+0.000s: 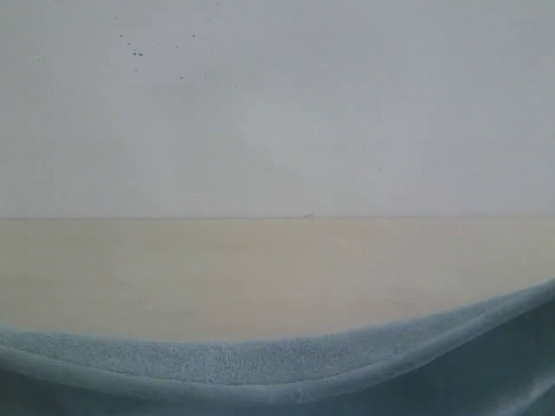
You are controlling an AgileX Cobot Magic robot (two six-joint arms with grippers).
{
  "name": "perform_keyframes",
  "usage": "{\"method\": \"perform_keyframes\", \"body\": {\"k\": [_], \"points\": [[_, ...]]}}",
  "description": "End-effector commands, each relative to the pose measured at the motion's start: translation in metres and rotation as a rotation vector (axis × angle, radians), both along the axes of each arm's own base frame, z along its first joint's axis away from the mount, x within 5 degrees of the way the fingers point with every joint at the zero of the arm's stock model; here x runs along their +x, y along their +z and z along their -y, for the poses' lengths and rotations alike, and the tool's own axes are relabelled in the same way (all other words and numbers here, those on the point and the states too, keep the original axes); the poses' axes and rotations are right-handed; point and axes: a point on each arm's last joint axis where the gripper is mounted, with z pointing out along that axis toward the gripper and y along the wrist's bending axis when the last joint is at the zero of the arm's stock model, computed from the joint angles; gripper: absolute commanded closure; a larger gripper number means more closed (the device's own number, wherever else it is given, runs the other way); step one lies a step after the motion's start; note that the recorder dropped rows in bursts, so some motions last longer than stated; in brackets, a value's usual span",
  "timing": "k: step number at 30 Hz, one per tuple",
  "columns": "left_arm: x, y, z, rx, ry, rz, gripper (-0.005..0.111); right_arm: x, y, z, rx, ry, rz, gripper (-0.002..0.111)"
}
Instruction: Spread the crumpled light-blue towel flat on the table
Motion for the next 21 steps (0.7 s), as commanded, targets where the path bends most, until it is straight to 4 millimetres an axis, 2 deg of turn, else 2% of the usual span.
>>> {"method": "perform_keyframes", "body": {"k": [1,5,10,18,21], "points": [[0.038,-0.02,0.019,0.072,0.018,-0.01,0.103,0.036,-0.021,-0.011,0.0,-0.005,-0.033,0.104],[0.077,-0.049,0.019,0.026,0.082,-0.099,0.103,0.07,-0.042,-0.001,0.099,-0.057,-0.073,0.104],[0.126,-0.068,0.006,-0.088,0.132,-0.141,0.103,0.11,-0.055,0.015,0.207,-0.123,-0.077,0.104],[0.193,-0.094,-0.001,-0.16,0.136,-0.181,0.103,0.179,-0.089,0.016,0.255,-0.128,-0.185,0.104],[0.216,-0.107,-0.007,-0.178,0.147,-0.195,0.094,0.205,-0.103,0.012,0.264,-0.124,-0.206,0.104]]}}
